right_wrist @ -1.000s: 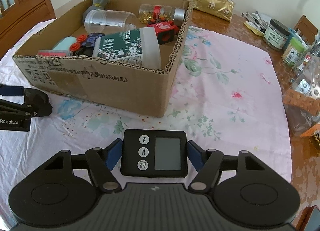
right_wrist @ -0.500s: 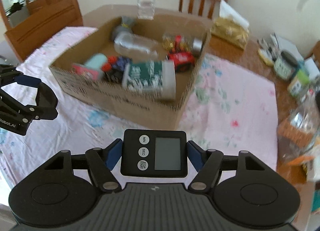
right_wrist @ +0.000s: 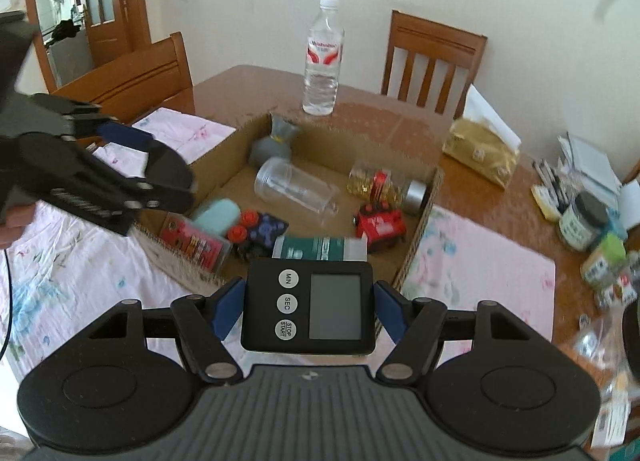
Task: Organize rigid objects
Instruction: 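Lower the eyeglass case into the box with the left tool while the right tool drops the timer in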
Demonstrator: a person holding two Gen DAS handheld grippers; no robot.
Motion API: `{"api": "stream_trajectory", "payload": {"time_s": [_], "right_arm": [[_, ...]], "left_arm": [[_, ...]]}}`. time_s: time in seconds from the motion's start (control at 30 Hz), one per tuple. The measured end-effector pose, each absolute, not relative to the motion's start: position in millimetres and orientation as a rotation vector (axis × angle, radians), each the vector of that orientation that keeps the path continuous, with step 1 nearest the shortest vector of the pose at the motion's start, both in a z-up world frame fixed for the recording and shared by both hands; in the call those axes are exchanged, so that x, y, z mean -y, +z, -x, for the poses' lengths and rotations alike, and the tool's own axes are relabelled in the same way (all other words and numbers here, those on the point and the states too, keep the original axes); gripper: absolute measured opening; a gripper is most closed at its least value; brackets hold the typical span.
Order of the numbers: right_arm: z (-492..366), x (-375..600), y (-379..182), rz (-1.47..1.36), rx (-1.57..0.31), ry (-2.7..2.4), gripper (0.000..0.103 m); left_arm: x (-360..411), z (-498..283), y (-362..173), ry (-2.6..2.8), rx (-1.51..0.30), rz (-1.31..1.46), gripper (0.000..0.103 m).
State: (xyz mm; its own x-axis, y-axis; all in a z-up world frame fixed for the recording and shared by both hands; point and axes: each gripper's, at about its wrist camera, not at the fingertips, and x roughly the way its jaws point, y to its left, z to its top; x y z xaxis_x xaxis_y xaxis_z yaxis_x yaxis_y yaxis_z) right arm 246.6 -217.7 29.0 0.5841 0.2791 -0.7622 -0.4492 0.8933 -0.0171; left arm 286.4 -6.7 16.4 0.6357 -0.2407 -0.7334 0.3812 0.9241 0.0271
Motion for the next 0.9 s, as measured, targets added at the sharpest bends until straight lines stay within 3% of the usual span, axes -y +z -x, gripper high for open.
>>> {"api": "stream_trajectory", "payload": {"time_s": [0.33, 0.43, 0.9], "right_arm": [[-279.4, 207.4, 19.1, 0.238, -0.860, 0.430, 0.074], [-288.3, 203.9, 16.1, 0.250, -0.864, 0.427, 0.074], [-341.1, 181.2, 3.4, 0.271, -0.895, 0.401, 0.074]], "left_arm": [[7.4, -330.9, -10.0, -0.273, -0.787, -0.171, 0.094], [1.8, -326.8, -2.4, -0.254, -0.748, -0.135, 0.100], [-25.5, -271.3, 9.2, -0.135, -0.736, -0.052, 0.102]]}}
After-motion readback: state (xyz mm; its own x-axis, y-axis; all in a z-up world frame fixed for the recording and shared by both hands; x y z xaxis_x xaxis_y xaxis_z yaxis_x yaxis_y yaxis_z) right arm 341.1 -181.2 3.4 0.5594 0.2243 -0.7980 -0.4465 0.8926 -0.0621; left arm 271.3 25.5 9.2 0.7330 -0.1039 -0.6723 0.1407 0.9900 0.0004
